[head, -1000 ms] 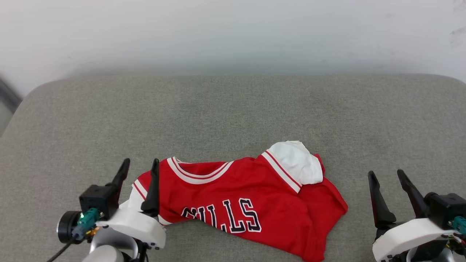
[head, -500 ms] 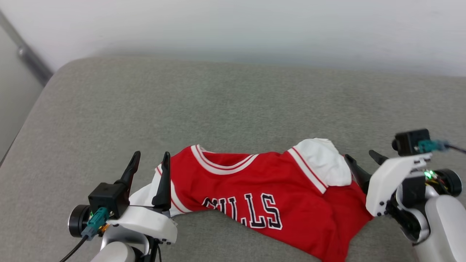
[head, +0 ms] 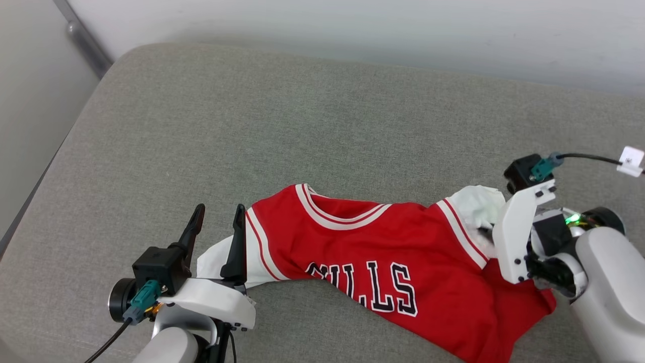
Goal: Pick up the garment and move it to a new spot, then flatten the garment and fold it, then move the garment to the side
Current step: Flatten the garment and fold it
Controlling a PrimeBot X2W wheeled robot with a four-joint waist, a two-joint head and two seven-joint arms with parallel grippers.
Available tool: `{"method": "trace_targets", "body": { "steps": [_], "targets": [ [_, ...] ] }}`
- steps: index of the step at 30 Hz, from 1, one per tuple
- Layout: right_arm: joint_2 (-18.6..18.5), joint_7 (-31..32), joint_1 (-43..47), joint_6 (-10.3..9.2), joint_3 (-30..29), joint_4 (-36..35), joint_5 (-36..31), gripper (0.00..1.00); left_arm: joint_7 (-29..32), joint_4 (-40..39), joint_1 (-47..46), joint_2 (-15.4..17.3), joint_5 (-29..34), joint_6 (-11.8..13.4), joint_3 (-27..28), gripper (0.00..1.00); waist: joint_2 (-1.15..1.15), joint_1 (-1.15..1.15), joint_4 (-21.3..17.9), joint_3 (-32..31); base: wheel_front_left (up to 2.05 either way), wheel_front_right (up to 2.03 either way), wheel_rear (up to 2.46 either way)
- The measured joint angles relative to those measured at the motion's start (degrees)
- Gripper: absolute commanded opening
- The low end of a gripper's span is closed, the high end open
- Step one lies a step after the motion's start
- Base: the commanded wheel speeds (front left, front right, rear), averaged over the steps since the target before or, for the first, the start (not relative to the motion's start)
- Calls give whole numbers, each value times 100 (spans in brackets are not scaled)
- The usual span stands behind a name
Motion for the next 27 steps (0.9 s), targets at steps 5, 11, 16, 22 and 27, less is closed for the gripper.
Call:
{"method": "trace_targets", "body": {
  "steps": [5,11,16,22,27],
  "targets": [
    [-123,-73,-118,0,118,-307,51,0,0,71,13,-51,87,-42,155,100,0,0,-103,-47,0,0,0],
    [-363,-325,-160,0,-100,-910,-225,0,0,76,95,-69,190,-66,272,100,0,0,-336,-139,0,0,0],
    [-430,-416,371,0,-960,-1395,-855,0,-1,48,173,-64,230,-65,333,100,0,0,-541,-200,0,0,0],
    [162,-416,1914,0,-1937,-1666,-1354,0,0,45,274,-51,227,-54,355,100,0,0,-752,-215,0,0,0],
    [960,-814,2835,0,-2288,-1685,-1415,100,25,65,326,-21,211,-53,354,100,0,0,-882,-234,0,0,0]
  ]
}}
